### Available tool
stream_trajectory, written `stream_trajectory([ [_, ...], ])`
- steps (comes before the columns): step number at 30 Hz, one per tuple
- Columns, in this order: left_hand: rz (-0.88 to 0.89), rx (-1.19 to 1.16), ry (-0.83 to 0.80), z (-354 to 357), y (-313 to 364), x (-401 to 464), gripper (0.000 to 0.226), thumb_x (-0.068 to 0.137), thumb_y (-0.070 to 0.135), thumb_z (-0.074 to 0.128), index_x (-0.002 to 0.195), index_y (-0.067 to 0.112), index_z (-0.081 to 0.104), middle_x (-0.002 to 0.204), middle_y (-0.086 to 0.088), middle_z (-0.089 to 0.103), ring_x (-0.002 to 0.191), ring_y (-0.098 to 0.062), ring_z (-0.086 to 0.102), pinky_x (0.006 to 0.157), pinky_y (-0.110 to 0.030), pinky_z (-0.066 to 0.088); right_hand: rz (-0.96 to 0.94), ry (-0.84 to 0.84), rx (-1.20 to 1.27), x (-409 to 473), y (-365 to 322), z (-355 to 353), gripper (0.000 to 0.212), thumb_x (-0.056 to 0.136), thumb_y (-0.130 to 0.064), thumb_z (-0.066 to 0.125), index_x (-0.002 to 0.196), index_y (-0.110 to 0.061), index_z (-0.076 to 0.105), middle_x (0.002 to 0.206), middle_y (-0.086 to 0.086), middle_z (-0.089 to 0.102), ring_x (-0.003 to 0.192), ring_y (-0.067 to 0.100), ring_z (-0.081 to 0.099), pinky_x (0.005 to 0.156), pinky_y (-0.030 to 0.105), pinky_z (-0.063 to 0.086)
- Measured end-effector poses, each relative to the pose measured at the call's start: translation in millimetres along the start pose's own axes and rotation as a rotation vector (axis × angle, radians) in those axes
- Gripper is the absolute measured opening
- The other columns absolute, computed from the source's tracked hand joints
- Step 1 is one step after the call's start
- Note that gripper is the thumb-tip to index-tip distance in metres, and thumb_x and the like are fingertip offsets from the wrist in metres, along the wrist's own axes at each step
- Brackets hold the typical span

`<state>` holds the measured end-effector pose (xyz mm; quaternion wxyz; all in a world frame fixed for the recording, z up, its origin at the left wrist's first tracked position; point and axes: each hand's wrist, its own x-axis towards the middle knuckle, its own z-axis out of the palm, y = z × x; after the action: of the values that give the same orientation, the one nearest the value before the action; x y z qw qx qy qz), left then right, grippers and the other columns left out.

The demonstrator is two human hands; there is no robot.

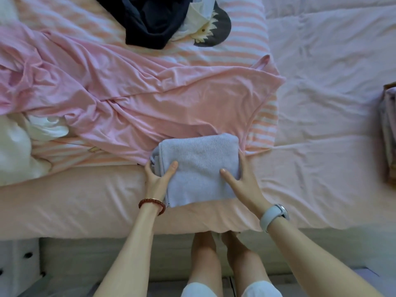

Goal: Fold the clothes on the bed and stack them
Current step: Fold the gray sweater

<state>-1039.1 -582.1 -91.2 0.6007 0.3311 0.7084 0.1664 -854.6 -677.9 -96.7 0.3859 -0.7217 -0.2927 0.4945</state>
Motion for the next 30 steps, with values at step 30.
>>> stream_trajectory([
  [30, 0.458, 0.189, -0.093, 344, 121, -229, 0.049, 0.089, 0.036, 0.058, 0.132, 0.014, 0.045, 0.126, -0.004, 0.055, 0.114, -0.02, 0.054, 0.098, -0.04, 0.044, -0.028, 0.52, -0.024, -92, -76, -404, 0.069, 0.061, -0.063, 0.055, 0.124, -0.039, 0.045, 0.119, -0.015, 0.052, 0.118, 0.011, 0.048, 0.103, 0.038, 0.039],
])
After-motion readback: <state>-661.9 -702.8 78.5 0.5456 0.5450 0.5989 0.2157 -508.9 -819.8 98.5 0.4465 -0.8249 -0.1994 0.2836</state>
